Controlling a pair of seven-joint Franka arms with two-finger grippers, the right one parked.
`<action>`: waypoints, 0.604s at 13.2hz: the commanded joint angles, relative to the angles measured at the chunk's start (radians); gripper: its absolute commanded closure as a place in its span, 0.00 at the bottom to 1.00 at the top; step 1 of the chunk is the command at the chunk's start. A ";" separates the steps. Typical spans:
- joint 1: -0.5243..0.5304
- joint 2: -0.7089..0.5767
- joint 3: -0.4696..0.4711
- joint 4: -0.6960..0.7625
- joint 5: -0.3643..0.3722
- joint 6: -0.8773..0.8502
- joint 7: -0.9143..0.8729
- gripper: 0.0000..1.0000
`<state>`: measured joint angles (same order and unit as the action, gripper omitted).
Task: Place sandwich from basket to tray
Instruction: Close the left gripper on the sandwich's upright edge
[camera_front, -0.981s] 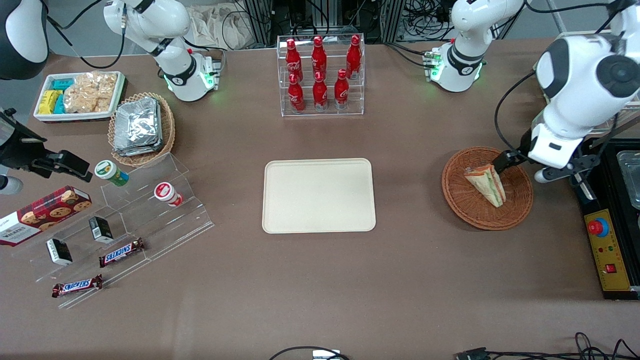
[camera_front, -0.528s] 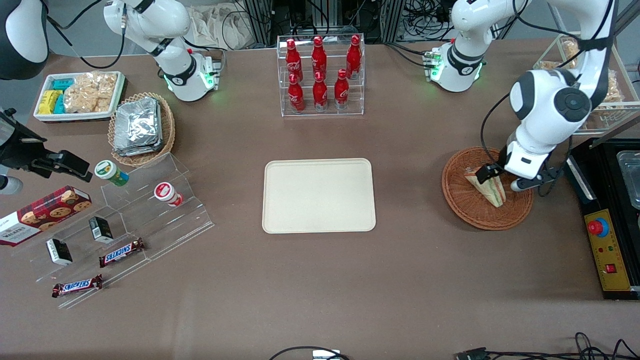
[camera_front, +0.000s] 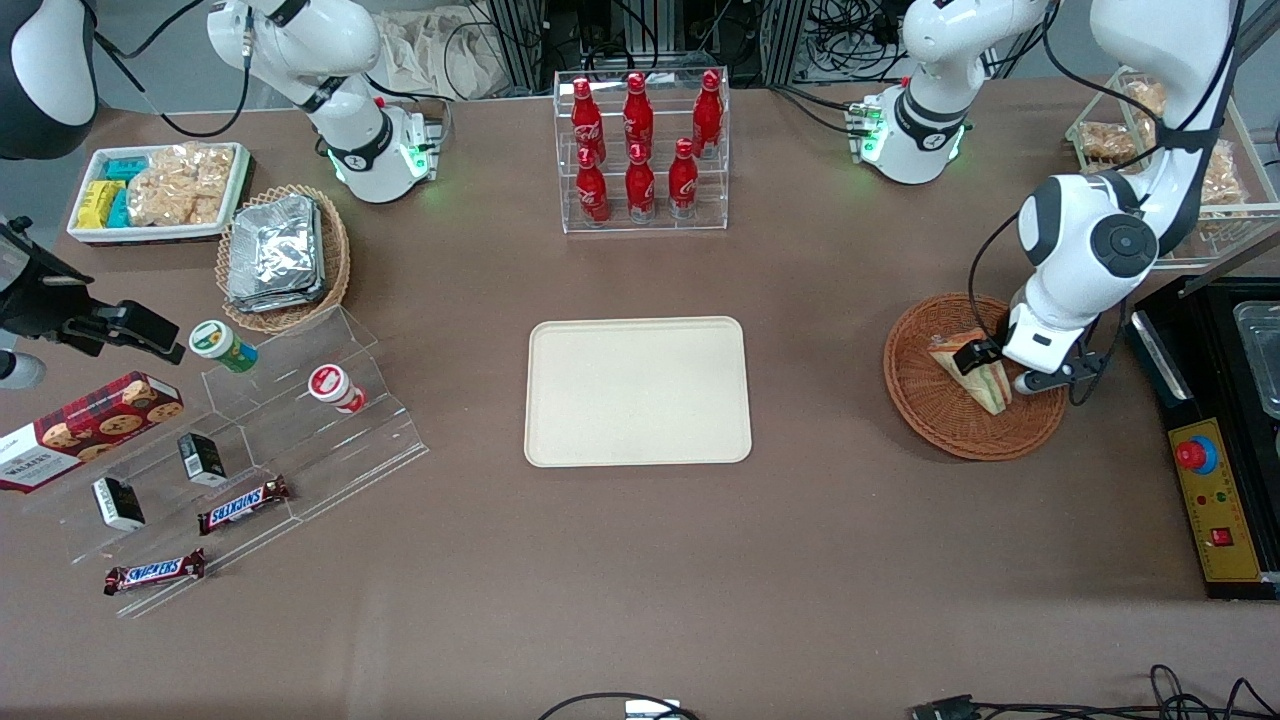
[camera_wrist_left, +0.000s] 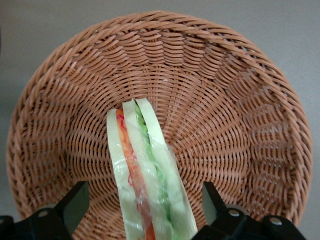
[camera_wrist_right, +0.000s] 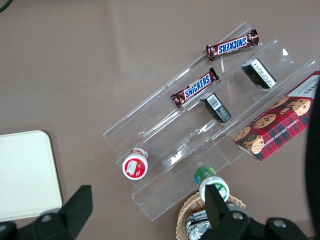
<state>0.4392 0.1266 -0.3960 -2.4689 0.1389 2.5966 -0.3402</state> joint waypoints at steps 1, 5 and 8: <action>0.006 0.031 -0.001 0.002 0.025 0.039 -0.020 0.00; 0.003 0.042 -0.003 0.004 0.025 0.040 -0.049 0.35; -0.005 0.036 -0.003 0.004 0.025 0.039 -0.049 0.83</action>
<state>0.4367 0.1628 -0.3956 -2.4685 0.1394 2.6211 -0.3611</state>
